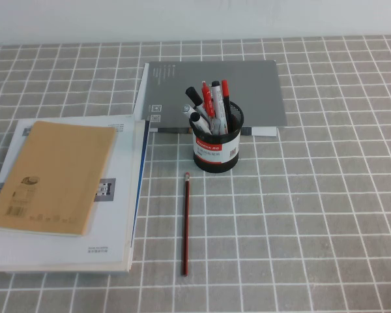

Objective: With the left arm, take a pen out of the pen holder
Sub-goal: 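Take a marker out of the pen holder and lay it on the table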

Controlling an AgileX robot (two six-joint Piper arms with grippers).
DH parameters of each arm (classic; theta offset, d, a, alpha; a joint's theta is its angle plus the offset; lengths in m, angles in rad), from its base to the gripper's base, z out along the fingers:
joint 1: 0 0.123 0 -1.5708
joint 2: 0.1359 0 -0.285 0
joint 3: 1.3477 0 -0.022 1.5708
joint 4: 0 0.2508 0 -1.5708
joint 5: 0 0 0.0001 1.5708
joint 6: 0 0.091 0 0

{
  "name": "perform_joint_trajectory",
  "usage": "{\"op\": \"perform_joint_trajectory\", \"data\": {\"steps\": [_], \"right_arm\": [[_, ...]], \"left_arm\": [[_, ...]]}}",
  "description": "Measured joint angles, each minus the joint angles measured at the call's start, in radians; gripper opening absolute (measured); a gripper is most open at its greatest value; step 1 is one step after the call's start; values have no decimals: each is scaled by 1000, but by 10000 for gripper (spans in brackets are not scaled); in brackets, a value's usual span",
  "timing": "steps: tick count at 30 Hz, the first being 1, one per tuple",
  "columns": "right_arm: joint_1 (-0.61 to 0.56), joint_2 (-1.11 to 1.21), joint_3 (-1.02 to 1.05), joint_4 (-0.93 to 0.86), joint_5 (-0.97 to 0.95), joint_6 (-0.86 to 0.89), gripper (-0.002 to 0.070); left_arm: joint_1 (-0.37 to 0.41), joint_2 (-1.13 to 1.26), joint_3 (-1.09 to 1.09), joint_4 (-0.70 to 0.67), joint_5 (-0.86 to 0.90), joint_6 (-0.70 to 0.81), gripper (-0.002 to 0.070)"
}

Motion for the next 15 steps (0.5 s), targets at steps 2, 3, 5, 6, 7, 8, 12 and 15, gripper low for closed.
{"op": "perform_joint_trajectory", "data": {"steps": [2,3,5,6,7,8,12,15], "right_arm": [[0,0,0,0,0,0,-13],[0,0,0,0,0,0,-13],[0,0,0,0,0,0,-13],[0,0,0,0,0,0,-13],[0,0,0,0,0,0,-13],[0,0,0,0,0,0,-13],[0,0,0,0,0,0,-13],[0,0,0,0,0,0,-13]], "left_arm": [[0,0,0,0,0,0,-3],[0,0,0,0,0,0,-3],[0,0,0,0,0,0,-3],[0,0,0,0,0,0,-3],[0,0,0,0,0,0,-3],[0,0,0,0,0,0,-3],[0,0,0,-3,0,0,-3],[0,0,0,-13,-3,-7,-3]]}}
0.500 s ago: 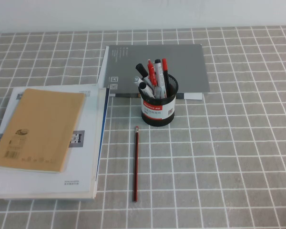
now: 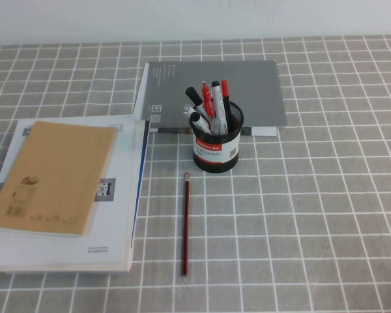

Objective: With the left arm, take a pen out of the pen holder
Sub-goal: 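Take a marker out of the pen holder and lay it on the table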

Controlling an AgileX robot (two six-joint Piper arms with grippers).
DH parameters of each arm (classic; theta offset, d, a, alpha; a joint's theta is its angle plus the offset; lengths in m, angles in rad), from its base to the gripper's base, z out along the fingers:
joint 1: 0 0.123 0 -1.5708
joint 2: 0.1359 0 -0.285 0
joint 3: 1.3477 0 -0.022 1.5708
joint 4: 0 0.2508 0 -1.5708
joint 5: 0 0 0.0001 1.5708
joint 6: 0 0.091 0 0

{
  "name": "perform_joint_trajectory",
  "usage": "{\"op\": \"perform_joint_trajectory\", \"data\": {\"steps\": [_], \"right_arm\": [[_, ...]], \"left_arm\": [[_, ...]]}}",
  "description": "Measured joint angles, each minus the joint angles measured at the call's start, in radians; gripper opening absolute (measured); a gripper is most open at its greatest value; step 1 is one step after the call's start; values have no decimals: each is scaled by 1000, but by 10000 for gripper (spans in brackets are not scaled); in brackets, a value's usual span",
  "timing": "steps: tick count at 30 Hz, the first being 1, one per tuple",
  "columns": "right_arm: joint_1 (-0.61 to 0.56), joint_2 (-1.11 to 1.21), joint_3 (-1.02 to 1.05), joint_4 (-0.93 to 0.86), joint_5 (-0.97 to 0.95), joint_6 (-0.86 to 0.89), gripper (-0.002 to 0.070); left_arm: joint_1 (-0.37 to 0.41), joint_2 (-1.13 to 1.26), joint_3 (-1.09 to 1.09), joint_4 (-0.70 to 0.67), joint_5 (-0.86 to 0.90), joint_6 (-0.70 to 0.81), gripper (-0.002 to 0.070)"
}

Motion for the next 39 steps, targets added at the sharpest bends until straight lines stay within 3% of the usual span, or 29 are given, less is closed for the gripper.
{"op": "perform_joint_trajectory", "data": {"steps": [6,15,19,32,39], "right_arm": [[0,0,0,0,0,0,-13],[0,0,0,0,0,0,-13],[0,0,0,0,0,0,-13],[0,0,0,0,0,0,-13],[0,0,0,0,0,0,-13]], "left_arm": [[0,0,0,-66,-62,-81,-3],[0,0,0,-400,-186,-373,-3],[0,0,0,-487,-224,-426,-3],[0,0,-9,-438,-328,-408,-3],[0,3,-257,-321,-30,-54,-3]]}}
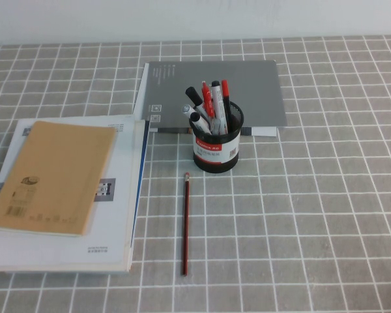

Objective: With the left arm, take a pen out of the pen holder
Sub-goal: 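Take a marker out of the pen holder and lay it on the table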

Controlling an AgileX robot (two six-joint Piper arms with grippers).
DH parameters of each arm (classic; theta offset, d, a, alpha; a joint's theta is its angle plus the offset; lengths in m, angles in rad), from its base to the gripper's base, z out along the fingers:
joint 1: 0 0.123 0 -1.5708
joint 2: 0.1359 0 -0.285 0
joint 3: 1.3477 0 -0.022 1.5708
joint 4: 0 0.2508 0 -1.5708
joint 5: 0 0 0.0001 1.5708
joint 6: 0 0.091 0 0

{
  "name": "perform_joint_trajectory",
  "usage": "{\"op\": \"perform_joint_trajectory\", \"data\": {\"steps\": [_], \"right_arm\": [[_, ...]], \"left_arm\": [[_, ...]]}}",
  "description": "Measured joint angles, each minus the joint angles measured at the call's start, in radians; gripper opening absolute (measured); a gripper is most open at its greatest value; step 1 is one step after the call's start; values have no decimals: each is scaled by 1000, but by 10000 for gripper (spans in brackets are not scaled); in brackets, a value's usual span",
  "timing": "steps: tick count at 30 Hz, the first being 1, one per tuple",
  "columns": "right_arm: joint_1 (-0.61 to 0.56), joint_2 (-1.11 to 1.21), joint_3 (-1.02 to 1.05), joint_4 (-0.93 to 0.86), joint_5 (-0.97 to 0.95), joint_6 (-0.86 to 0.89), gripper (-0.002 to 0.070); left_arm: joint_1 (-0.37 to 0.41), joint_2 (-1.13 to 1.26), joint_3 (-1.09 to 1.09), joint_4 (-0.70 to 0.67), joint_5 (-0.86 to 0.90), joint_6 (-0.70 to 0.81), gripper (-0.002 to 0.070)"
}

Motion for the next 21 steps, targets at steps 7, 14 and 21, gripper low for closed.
{"op": "perform_joint_trajectory", "data": {"steps": [7,14,21], "right_arm": [[0,0,0,0,0,0,-13],[0,0,0,0,0,0,-13],[0,0,0,0,0,0,-13]], "left_arm": [[0,135,-83,-135,46,331,-3],[0,335,-163,-376,88,650,-3],[-52,458,-252,-73,49,295,-3]]}}
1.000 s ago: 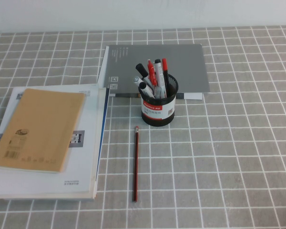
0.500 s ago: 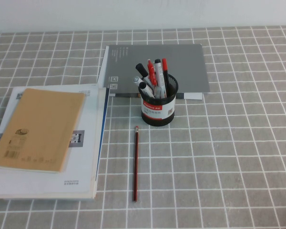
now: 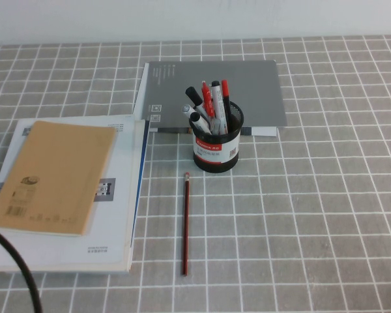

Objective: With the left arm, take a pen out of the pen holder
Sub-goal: 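Take a marker out of the pen holder and lay it on the table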

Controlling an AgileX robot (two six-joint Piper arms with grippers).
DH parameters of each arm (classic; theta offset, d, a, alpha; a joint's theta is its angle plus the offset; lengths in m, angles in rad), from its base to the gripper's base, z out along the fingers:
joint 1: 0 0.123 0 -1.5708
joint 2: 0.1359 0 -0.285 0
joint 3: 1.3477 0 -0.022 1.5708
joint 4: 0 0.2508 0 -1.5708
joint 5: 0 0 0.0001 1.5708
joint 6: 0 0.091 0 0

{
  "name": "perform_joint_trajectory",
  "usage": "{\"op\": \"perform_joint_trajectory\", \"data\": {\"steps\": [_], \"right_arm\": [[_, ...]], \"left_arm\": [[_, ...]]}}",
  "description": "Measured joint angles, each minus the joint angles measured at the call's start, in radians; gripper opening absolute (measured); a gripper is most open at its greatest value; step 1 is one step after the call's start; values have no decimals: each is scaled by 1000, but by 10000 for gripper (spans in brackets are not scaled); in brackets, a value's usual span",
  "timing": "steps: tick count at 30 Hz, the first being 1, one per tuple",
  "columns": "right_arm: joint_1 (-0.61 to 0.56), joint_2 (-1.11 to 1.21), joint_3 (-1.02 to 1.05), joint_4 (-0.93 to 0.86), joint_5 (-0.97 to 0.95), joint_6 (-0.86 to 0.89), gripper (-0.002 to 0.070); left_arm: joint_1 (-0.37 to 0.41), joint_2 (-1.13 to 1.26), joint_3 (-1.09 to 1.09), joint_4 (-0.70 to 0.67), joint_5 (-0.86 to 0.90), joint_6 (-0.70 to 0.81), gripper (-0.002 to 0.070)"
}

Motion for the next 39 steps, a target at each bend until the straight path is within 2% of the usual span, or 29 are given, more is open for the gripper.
{"op": "perform_joint_trajectory", "data": {"steps": [3,4,7,9,11,13,15,20,22,25,30,35,39], "right_arm": [[0,0,0,0,0,0,-13],[0,0,0,0,0,0,-13],[0,0,0,0,0,0,-13],[0,0,0,0,0,0,-13],[0,0,0,0,0,0,-13],[0,0,0,0,0,0,-13],[0,0,0,0,0,0,-13],[0,0,0,0,0,0,-13],[0,0,0,0,0,0,-13],[0,0,0,0,0,0,-13],[0,0,0,0,0,0,-13],[0,0,0,0,0,0,-13],[0,0,0,0,0,0,-13]], "left_arm": [[-127,26,-6,216,-79,-215,-3],[-193,38,-6,299,-120,-290,-3],[-338,83,-8,465,-241,-421,-3],[-435,129,-10,528,-327,-452,-3],[-500,189,-10,558,-414,-435,7],[-548,281,-10,574,-499,-377,48],[-569,367,-10,582,-569,-343,116],[-580,591,-24,587,-724,-322,373],[-580,660,-39,587,-791,-340,437],[-580,763,-65,591,-908,-422,470],[-580,909,-112,606,-1050,-481,482],[-580,1028,-117,585,-1146,-484,484],[-548,1093,-121,579,-1239,-435,484]]}}
